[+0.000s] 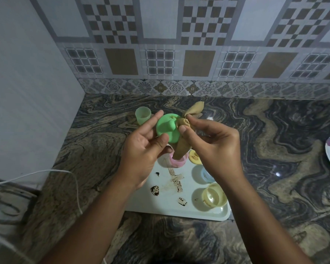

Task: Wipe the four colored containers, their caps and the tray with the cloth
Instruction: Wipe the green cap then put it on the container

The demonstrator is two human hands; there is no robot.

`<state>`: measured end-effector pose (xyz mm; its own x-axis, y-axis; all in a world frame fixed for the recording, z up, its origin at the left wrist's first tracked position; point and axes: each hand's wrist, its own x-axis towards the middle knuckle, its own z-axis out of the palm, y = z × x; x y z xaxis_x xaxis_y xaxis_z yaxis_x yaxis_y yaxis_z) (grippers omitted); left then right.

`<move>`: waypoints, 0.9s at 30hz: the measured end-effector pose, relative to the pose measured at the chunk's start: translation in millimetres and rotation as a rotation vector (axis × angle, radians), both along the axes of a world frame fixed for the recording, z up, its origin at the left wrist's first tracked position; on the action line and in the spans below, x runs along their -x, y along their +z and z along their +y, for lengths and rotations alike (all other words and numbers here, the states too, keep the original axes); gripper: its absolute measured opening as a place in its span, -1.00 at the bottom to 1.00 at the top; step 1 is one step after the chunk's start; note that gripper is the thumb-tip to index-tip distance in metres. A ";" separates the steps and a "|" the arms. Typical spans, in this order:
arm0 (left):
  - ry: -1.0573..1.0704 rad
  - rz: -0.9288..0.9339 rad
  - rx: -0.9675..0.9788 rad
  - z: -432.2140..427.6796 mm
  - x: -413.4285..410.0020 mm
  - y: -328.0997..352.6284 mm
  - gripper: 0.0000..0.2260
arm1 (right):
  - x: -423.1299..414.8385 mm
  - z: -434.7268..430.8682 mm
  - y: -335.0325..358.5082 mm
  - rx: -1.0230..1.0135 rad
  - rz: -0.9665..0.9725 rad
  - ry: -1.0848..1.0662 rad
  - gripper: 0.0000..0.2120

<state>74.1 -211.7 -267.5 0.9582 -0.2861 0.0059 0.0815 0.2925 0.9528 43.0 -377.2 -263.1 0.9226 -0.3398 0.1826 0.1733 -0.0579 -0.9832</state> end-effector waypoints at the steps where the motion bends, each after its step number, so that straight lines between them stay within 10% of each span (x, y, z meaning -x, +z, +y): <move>1: -0.002 0.013 0.008 1.5 -0.9 2.0 -0.49 | 0.8 0.1 0.7 -0.005 -0.001 0.007 -0.78; 27: -0.021 0.040 0.009 5.5 0.6 1.8 -0.53 | 1.3 2.7 9.0 0.003 -0.009 -0.049 -0.81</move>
<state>73.5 -206.2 -265.7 0.9514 -0.3066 -0.0294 0.1255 0.2987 0.9461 41.7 -374.6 -254.2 0.9030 -0.3842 0.1923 0.1793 -0.0698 -0.9813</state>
